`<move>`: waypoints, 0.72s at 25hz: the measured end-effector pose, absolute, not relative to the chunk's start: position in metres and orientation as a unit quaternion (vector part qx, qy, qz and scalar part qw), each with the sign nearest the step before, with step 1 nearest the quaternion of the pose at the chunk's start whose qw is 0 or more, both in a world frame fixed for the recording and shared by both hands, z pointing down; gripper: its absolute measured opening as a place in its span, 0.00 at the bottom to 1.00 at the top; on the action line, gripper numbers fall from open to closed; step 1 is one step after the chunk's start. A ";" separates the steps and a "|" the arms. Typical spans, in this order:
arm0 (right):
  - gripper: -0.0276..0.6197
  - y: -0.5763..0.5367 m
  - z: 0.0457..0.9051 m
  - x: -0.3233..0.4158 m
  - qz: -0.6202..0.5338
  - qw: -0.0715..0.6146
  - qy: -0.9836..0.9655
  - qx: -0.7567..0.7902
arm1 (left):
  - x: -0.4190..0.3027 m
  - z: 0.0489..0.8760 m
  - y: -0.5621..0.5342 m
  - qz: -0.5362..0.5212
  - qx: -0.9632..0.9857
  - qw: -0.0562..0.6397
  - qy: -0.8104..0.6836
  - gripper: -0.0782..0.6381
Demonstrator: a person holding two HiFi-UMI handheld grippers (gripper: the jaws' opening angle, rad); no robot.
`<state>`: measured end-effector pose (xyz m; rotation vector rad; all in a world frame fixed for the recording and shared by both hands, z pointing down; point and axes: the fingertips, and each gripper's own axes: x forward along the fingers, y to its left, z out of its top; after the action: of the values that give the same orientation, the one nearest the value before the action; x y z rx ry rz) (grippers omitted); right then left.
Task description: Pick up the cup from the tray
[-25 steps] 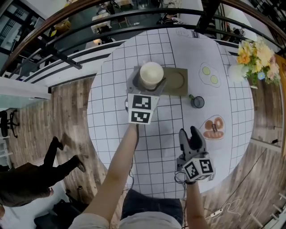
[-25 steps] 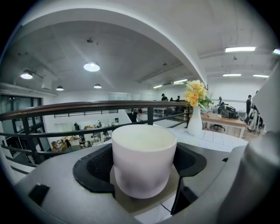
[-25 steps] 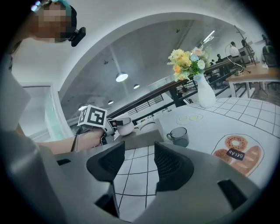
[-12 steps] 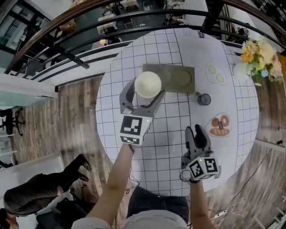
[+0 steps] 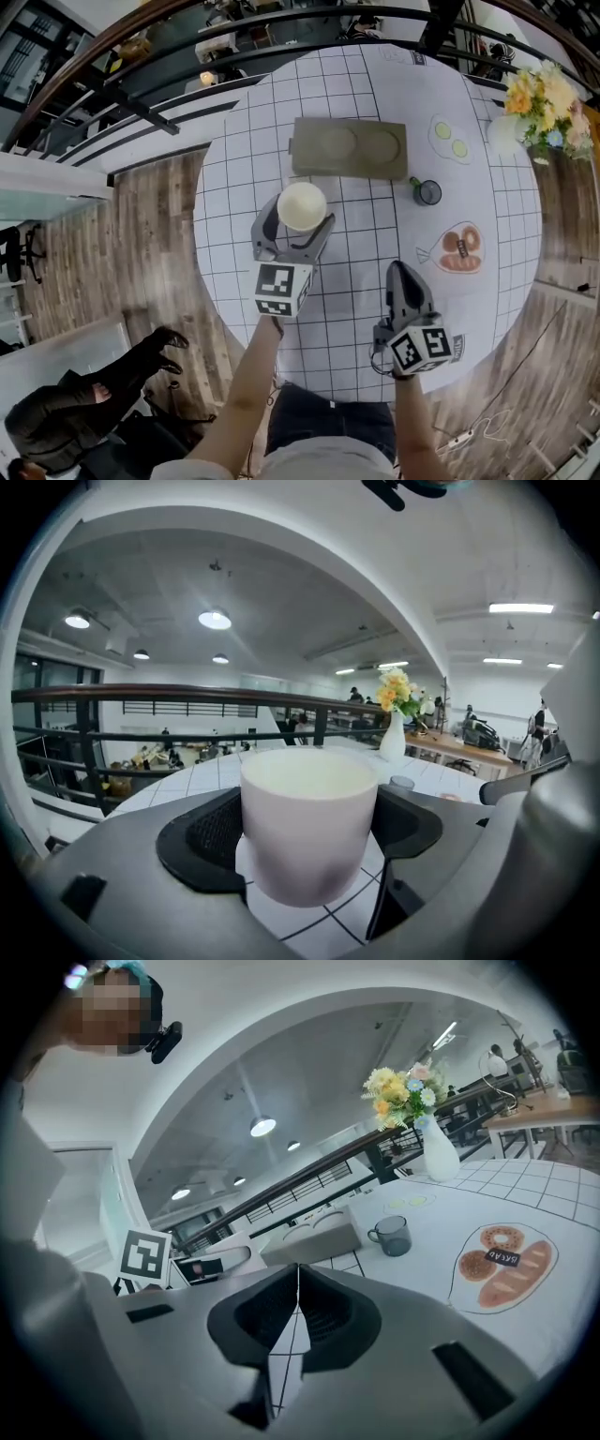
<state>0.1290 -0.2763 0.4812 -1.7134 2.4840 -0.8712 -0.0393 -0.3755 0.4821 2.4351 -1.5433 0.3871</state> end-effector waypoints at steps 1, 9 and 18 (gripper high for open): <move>0.06 -0.275 0.483 0.129 -0.282 -0.001 0.789 -0.545 | -0.037 0.489 -0.375 0.136 0.832 0.121 -0.524 0.70; 0.06 -0.268 0.491 0.132 -0.292 -0.011 0.778 -0.555 | -0.027 0.521 -0.381 0.162 0.834 0.122 -0.514 0.70; 0.06 -0.266 0.496 0.134 -0.298 -0.013 0.772 -0.561 | -0.021 0.539 -0.386 0.183 0.837 0.112 -0.503 0.70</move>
<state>0.1345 -0.2658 0.4964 -1.7787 2.4459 -0.9452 -0.0210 -0.3865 0.5389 2.4566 -1.4775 0.5372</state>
